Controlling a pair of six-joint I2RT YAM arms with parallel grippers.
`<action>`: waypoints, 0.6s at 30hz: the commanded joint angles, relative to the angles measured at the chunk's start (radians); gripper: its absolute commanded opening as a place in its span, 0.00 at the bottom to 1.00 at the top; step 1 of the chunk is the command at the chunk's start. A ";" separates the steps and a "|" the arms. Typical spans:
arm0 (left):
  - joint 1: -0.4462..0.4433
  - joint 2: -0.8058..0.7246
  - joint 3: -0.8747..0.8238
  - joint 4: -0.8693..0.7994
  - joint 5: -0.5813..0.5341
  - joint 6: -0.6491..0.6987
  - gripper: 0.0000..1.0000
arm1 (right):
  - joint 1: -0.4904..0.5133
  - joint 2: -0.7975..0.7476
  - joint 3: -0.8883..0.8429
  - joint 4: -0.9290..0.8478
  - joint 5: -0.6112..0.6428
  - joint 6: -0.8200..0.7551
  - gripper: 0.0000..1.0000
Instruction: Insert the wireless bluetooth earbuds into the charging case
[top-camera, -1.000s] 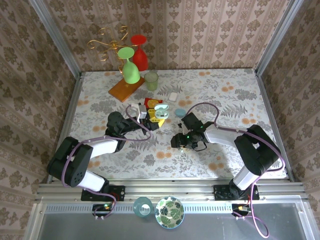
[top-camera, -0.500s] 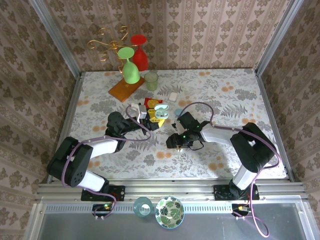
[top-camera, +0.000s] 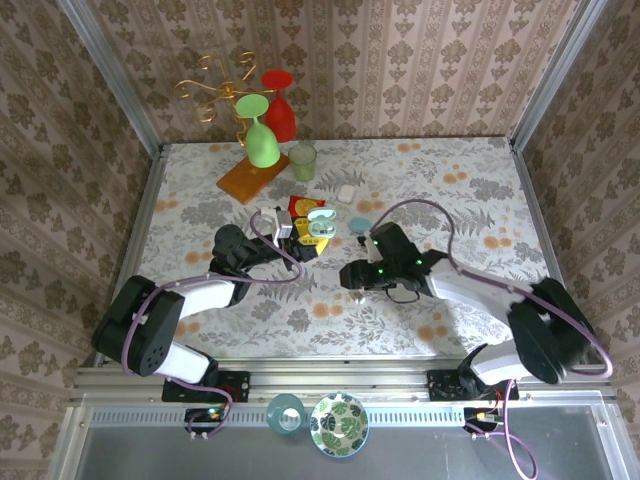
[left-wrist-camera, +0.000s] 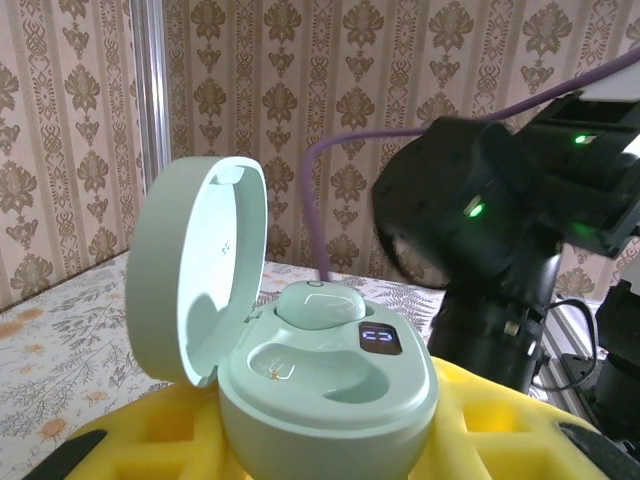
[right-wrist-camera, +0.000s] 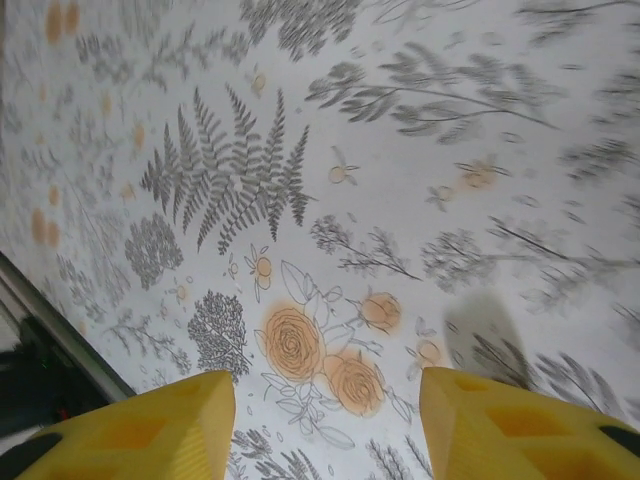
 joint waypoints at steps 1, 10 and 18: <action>0.005 -0.024 -0.003 0.039 0.002 0.019 0.26 | -0.034 -0.108 -0.104 0.047 0.100 0.249 0.48; 0.003 -0.012 0.012 0.040 0.011 0.018 0.26 | -0.045 -0.119 -0.209 0.107 -0.014 0.520 0.38; 0.003 -0.024 0.004 0.039 0.010 0.016 0.26 | -0.047 -0.028 -0.213 0.152 -0.028 0.526 0.33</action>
